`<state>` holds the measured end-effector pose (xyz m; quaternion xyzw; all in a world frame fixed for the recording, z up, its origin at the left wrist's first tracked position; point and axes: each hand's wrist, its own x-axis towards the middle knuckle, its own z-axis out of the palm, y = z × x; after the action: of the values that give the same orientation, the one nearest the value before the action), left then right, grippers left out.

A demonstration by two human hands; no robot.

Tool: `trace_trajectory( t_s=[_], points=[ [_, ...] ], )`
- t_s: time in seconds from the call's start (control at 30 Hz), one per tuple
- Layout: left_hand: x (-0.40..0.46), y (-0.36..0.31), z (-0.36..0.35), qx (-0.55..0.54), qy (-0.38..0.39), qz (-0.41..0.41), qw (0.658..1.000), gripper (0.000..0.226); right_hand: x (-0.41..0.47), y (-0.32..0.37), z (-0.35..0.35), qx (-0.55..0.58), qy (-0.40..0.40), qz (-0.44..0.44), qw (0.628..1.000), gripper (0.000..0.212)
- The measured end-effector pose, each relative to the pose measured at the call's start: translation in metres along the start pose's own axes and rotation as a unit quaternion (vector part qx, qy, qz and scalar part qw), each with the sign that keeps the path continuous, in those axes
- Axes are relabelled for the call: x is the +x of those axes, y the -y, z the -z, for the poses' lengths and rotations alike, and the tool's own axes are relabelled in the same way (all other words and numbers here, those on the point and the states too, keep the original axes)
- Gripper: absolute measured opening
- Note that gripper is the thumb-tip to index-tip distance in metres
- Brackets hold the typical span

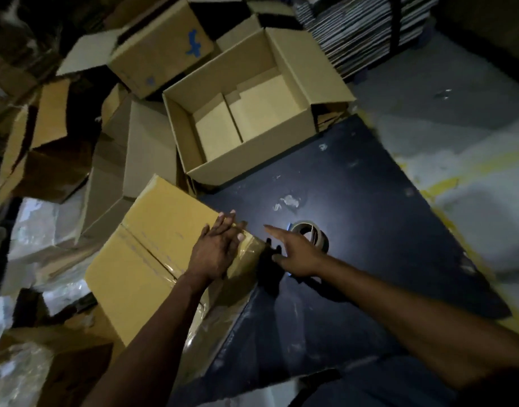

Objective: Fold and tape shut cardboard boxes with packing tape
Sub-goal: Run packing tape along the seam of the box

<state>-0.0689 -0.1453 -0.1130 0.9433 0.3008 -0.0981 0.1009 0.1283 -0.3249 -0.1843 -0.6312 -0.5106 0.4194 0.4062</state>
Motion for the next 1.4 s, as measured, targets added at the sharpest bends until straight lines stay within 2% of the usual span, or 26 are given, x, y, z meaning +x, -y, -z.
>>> trace_trajectory(
  t_s=[0.1,0.2,0.3,0.47,0.53,0.6,0.67,0.7,0.73,0.77,0.8,0.87,1.0,1.13,1.23,1.33,1.4],
  points=[
    [0.017,0.01,-0.001,-0.004,-0.02,-0.036,0.999,0.054,0.012,-0.003,-0.015,0.09,-0.057,-0.067,0.992,0.088],
    [0.021,0.018,-0.01,-0.018,-0.039,-0.054,0.998,0.052,0.027,-0.01,-0.041,0.135,-0.119,-0.082,0.98,0.082],
    [0.019,0.016,-0.018,-0.031,-0.057,-0.047,0.997,0.054,0.022,0.0,-0.073,0.098,-0.182,-0.076,0.975,0.08],
    [0.017,0.015,-0.025,-0.051,-0.09,-0.055,0.993,0.055,0.009,0.011,-0.126,0.014,-0.255,-0.054,0.965,0.108],
    [0.017,0.015,-0.026,-0.054,-0.097,-0.06,0.992,0.054,0.002,0.008,-0.141,-0.031,-0.264,-0.045,0.963,0.112],
    [0.018,0.015,-0.026,-0.059,-0.097,-0.065,0.991,0.054,-0.01,0.004,-0.147,-0.035,-0.269,-0.014,0.962,0.103],
    [0.018,0.015,-0.027,-0.06,-0.1,-0.069,0.991,0.055,-0.019,0.007,-0.142,-0.008,-0.303,-0.007,0.953,0.074],
    [0.017,0.014,-0.027,-0.058,-0.103,-0.069,0.991,0.056,-0.019,0.014,-0.133,0.029,-0.342,-0.021,0.939,0.055],
    [0.018,0.015,-0.027,-0.058,-0.105,-0.07,0.99,0.056,-0.016,0.023,-0.121,0.092,-0.377,-0.054,0.92,0.045],
    [0.018,0.015,-0.027,-0.06,-0.105,-0.07,0.99,0.056,-0.009,0.033,-0.107,0.166,-0.387,-0.095,0.902,0.052],
    [0.018,0.015,-0.026,-0.061,-0.104,-0.07,0.99,0.056,-0.002,0.041,-0.092,0.225,-0.374,-0.127,0.891,0.064],
    [0.019,0.016,-0.025,-0.057,-0.098,-0.073,0.991,0.056,0.014,0.047,-0.068,0.245,-0.325,-0.131,0.904,0.075],
    [0.021,0.022,-0.022,-0.065,-0.093,-0.093,0.989,0.054,0.033,0.024,-0.052,0.265,-0.274,-0.083,0.921,0.049],
    [0.021,0.025,-0.022,-0.078,-0.1,-0.098,0.987,0.054,0.043,0.003,-0.04,0.301,-0.218,-0.039,0.928,0.039],
    [0.021,0.028,-0.019,-0.133,-0.09,-0.091,0.983,0.056,0.05,-0.01,-0.025,0.241,-0.201,-0.041,0.949,0.038],
    [0.014,0.043,-0.009,-0.185,-0.102,-0.082,0.974,0.054,0.057,-0.025,-0.008,0.07,-0.21,-0.051,0.974,0.019],
    [0.001,0.052,-0.003,-0.19,-0.114,-0.079,0.972,0.053,0.067,-0.017,-0.005,-0.033,-0.224,-0.01,0.974,0.01]
  ],
)
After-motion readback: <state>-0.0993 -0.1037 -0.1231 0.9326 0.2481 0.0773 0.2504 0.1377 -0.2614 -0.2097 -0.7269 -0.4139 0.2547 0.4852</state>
